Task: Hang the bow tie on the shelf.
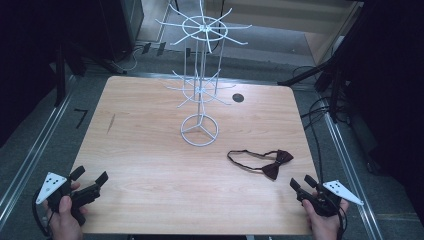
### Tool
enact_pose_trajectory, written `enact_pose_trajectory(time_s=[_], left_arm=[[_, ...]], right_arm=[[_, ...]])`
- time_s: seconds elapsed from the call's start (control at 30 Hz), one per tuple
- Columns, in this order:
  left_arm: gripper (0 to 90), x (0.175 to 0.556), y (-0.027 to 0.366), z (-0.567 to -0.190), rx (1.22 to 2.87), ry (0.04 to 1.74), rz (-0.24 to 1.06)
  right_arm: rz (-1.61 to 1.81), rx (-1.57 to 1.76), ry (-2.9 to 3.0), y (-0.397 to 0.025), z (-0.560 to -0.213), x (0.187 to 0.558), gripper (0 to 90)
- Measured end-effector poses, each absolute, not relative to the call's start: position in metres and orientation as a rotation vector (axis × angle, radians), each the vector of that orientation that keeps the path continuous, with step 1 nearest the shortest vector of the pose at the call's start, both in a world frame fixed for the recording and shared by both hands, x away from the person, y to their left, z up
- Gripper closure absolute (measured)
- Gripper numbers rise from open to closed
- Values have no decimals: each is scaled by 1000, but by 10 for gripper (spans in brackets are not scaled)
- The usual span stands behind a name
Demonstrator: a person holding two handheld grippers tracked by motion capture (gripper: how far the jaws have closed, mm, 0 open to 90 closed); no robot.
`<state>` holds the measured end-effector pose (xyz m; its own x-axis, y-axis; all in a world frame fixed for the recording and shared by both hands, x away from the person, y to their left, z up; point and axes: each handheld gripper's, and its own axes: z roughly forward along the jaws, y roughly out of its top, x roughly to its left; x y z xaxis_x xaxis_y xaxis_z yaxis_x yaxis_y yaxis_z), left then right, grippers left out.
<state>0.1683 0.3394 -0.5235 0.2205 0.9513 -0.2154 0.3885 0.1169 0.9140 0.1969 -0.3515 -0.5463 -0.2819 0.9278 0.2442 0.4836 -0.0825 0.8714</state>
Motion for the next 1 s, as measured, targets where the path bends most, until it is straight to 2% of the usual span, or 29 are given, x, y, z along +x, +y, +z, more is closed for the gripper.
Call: enact_pose_trajectory(time_s=[0.4,0.77,0.9,1.0], left_arm=[[98,169,339,-523,1463,1333,674],[97,164,340,-524,1479,1307,663],[92,163,340,-524,1482,1311,661],[91,164,339,-523,1511,1317,651]], right_arm=[[1353,1415,1980,-331,-507,219,328],[1146,1280,2239,-304,-482,261,302],[1077,1231,2332,-291,-473,275,262],[1000,1161,2422,-280,-469,284,199]])
